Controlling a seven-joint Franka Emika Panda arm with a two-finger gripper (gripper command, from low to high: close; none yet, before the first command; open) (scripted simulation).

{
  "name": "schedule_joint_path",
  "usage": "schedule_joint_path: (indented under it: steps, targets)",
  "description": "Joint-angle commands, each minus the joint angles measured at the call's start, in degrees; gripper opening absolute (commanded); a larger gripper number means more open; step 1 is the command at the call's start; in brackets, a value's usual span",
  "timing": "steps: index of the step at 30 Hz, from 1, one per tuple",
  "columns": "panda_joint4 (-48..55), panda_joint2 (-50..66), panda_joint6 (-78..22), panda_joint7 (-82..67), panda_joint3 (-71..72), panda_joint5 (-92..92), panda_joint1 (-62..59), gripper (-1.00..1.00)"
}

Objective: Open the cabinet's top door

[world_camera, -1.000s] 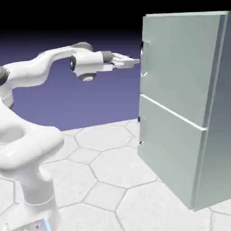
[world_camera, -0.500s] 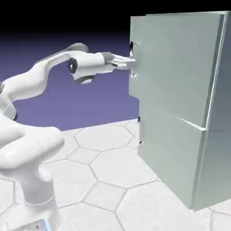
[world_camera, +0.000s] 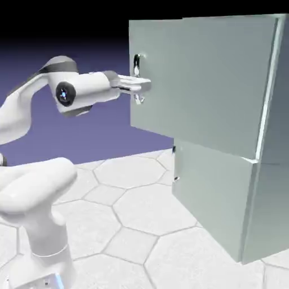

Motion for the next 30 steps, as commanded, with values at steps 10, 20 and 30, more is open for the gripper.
schedule_joint_path:
  steps: [10,20,30]
  targets:
    - [-5.3,0.7,-15.8,-5.4,-17.9,-12.1,-2.2,-1.0]
    - [-5.3,6.3,-34.1,-10.5,-30.2,-20.4,-12.8,-1.0]
    - [2.3,26.6,-47.2,-23.8,-48.0,-40.4,-10.6,-1.0]
